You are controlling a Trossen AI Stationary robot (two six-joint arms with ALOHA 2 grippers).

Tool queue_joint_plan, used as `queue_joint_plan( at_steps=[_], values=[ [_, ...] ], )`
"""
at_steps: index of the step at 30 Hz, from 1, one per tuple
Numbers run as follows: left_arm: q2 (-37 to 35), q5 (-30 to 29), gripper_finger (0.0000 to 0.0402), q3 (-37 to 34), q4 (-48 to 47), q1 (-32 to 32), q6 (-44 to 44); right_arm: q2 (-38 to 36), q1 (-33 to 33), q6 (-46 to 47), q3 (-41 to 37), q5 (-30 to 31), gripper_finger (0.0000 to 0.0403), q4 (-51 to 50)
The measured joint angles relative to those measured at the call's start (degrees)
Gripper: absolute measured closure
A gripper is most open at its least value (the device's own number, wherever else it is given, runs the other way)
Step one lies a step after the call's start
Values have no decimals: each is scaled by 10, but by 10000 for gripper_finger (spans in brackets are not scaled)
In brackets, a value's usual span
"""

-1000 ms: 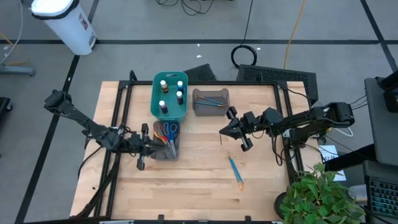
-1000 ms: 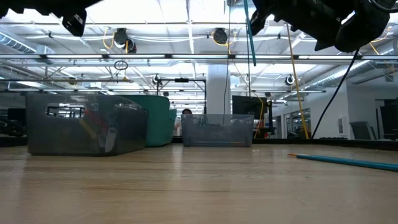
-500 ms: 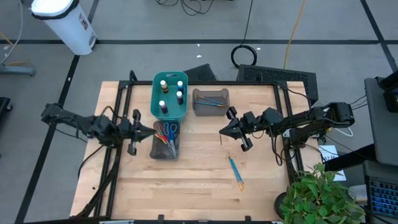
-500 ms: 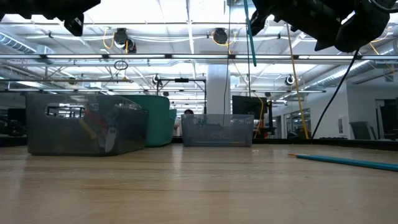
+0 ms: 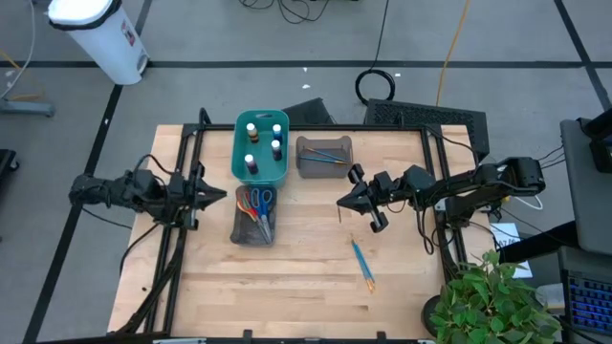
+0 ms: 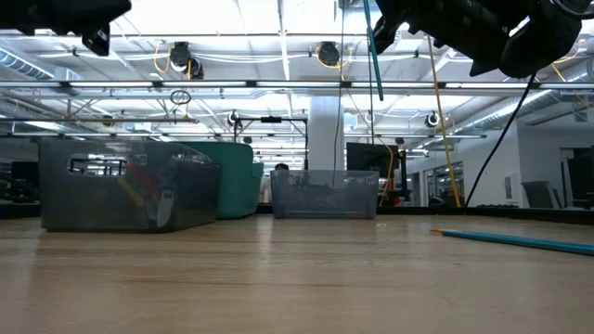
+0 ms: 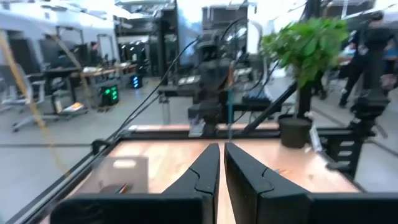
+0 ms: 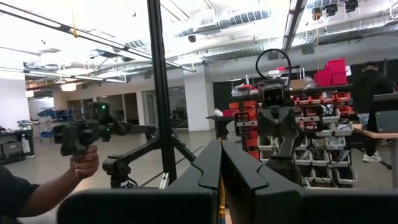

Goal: Pick & Place Paint Supplies
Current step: Put the blue paintbrush into the top black bin

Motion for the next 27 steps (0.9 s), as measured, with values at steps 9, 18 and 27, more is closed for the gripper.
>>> queue_joint_plan(
  at_steps=[9,18,27],
  values=[
    [-84,19,369,-8,-67,35,-17,0,0,0,0,0,403,0],
    [-83,42,369,-44,-29,47,-17,0,0,0,0,1,403,-1],
    [-83,68,369,-148,70,59,-50,0,0,-1,0,1,403,-1]
  ],
)
